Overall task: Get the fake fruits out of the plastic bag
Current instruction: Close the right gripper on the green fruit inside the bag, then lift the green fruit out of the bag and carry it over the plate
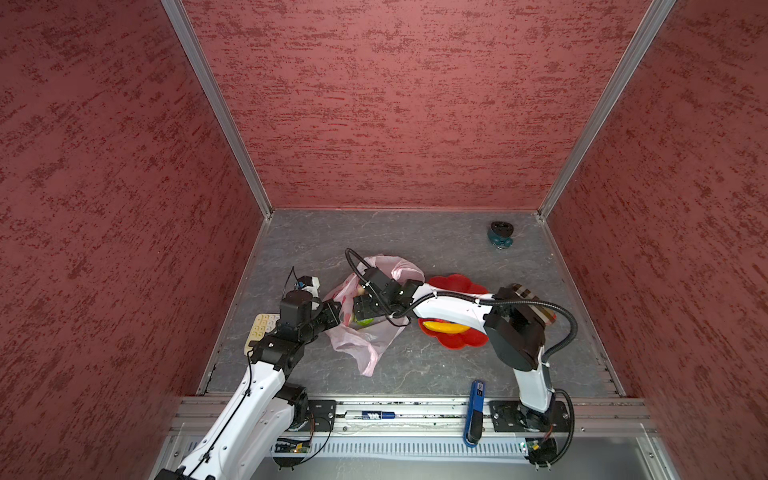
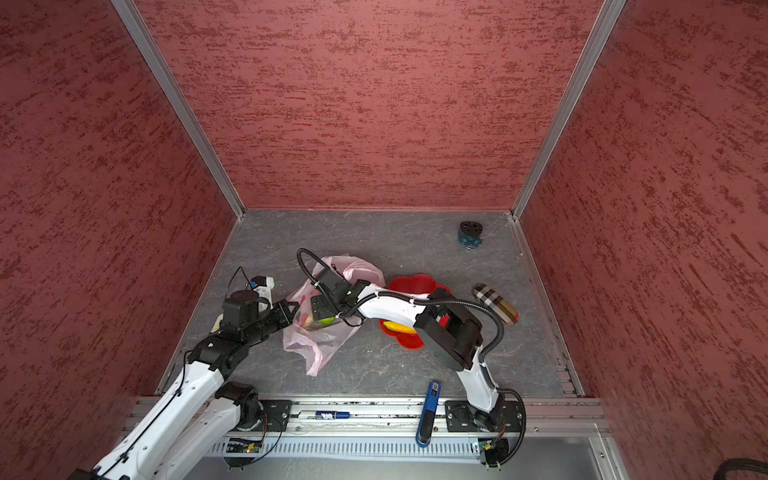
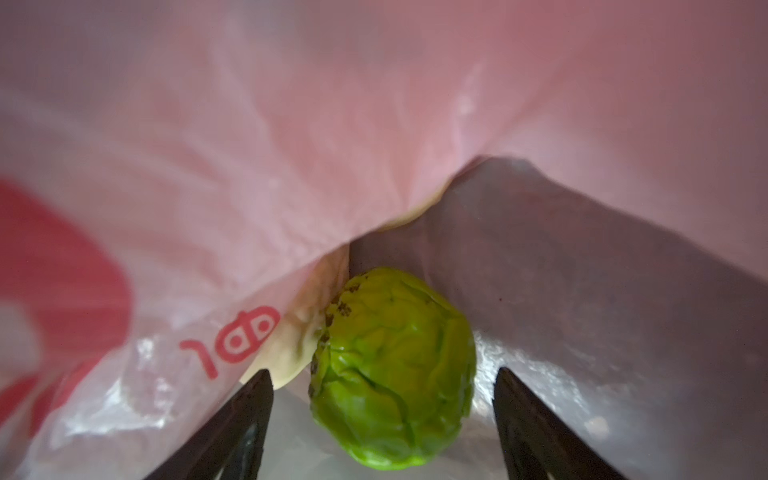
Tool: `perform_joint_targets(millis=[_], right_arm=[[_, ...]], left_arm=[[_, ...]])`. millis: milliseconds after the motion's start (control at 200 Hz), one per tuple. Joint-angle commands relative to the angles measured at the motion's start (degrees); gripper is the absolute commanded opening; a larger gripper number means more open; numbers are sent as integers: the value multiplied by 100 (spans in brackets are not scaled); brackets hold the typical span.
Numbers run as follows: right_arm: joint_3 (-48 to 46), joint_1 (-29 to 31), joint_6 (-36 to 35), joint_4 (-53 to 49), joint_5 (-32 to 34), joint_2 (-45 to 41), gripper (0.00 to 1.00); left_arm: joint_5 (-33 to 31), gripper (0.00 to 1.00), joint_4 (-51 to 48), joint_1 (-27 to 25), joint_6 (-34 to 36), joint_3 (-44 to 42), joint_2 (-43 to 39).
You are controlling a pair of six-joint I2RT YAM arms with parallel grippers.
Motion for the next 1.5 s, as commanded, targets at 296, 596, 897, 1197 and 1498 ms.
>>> perform_joint_targets(millis=[296,596,897,1197,1498], right_arm=[[258,-11,86,45,-342,438,80],[254,-13,52,66,-382,513,45],[199,-43,-237,-59,-49,-94,23],[234,-92,-472,-154,-6,-651,18],[262,-94,-759,-580,-223,-1335,16]], left_arm=[[-77,0,435,-35,-16,63,96],[-26,0,522,-36,10,149,211],[-47,0,594,-45,-21,142,283],[-71,0,623,-63,-33,157,321],[-418,0,695,-63,-25,578,516]])
